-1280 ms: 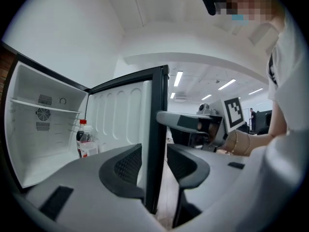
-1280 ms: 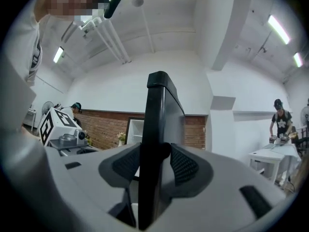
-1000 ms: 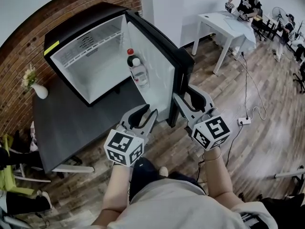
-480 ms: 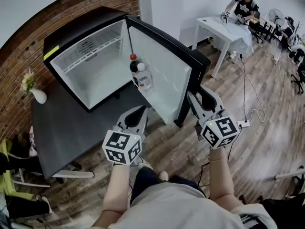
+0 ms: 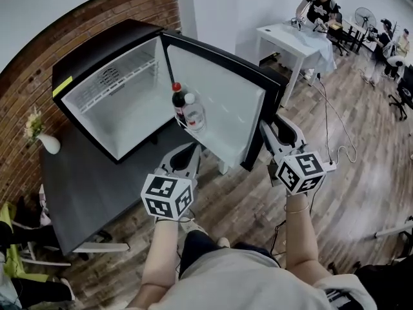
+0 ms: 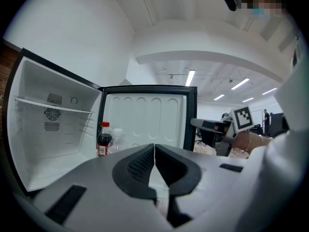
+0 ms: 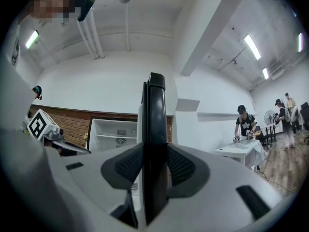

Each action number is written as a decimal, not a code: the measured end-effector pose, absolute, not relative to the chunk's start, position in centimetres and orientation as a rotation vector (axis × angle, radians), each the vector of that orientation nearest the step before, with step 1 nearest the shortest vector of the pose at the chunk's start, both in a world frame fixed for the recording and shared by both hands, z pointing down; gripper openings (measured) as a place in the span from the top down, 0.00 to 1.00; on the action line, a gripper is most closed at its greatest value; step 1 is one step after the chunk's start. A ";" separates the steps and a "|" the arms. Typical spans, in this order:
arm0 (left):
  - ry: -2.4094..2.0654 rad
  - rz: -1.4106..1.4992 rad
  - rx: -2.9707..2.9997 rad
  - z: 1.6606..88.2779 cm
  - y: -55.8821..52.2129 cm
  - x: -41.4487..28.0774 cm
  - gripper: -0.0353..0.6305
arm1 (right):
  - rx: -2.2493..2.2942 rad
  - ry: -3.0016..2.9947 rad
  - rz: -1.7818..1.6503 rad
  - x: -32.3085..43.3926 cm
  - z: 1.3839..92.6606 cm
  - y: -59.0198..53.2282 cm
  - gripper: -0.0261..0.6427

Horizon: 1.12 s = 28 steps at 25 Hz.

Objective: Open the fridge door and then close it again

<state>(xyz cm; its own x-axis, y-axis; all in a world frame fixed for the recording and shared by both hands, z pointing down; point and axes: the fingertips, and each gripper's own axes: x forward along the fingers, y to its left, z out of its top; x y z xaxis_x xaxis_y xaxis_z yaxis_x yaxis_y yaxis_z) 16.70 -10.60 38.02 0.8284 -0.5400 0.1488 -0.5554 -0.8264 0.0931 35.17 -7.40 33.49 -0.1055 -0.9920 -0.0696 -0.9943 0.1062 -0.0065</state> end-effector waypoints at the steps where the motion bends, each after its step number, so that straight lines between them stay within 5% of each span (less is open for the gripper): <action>1: -0.861 0.178 2.880 37.9 -10.8 16.9 0.93 | -2.071 2.285 0.061 35.6 33.5 -7.5 0.74; 28: -0.773 0.217 2.901 39.1 -13.6 18.2 0.93 | -2.174 2.163 0.010 39.6 33.9 -8.9 0.75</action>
